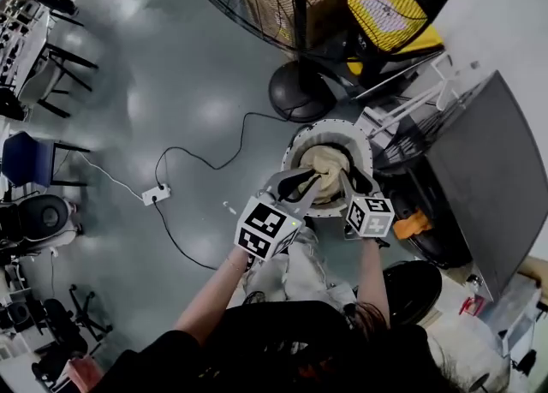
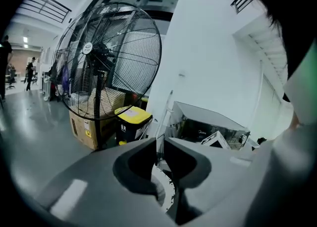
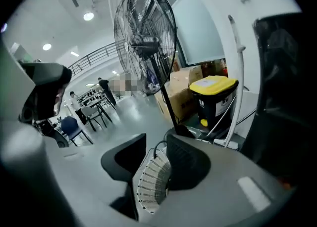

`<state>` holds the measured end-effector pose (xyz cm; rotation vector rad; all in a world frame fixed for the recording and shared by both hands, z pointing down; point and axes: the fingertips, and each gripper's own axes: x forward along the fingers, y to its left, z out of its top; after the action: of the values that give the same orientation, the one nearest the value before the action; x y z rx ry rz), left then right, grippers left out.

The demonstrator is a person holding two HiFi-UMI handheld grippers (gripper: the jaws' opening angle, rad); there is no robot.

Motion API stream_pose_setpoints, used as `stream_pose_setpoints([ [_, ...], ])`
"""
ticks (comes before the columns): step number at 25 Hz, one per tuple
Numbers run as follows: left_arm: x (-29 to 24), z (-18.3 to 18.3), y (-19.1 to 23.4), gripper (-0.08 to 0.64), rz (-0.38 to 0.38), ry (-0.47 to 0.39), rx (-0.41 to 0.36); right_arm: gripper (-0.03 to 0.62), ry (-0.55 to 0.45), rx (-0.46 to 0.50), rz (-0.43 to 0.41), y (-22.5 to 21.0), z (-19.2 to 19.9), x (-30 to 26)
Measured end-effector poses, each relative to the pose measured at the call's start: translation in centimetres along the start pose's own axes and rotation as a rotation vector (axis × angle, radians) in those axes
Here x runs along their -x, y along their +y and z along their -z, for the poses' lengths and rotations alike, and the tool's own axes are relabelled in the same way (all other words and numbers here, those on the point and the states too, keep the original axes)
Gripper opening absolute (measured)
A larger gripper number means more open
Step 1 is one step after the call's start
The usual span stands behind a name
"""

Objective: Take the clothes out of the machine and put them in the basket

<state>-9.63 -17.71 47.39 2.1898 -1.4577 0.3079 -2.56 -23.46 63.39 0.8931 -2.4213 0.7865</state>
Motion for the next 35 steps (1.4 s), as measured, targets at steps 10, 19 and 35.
stream_pose_setpoints([
  [10,5.5,-0.2,-5.2,0.051,0.079,-0.038,-0.053,0.097,-0.214,-0.002,0.008,6.0,-3.7,11.5],
  [19,11.8,2.4,-10.5,0.051,0.193,-0.024,-0.135,0.078,-0.331,-0.03,0.072,10.5,-2.7,21.5],
  [35,13.3,4.6,-19.5,0.051,0.39,0.006,-0.212,0.078,-0.37,-0.064,0.249,9.8,1.9,31.4],
])
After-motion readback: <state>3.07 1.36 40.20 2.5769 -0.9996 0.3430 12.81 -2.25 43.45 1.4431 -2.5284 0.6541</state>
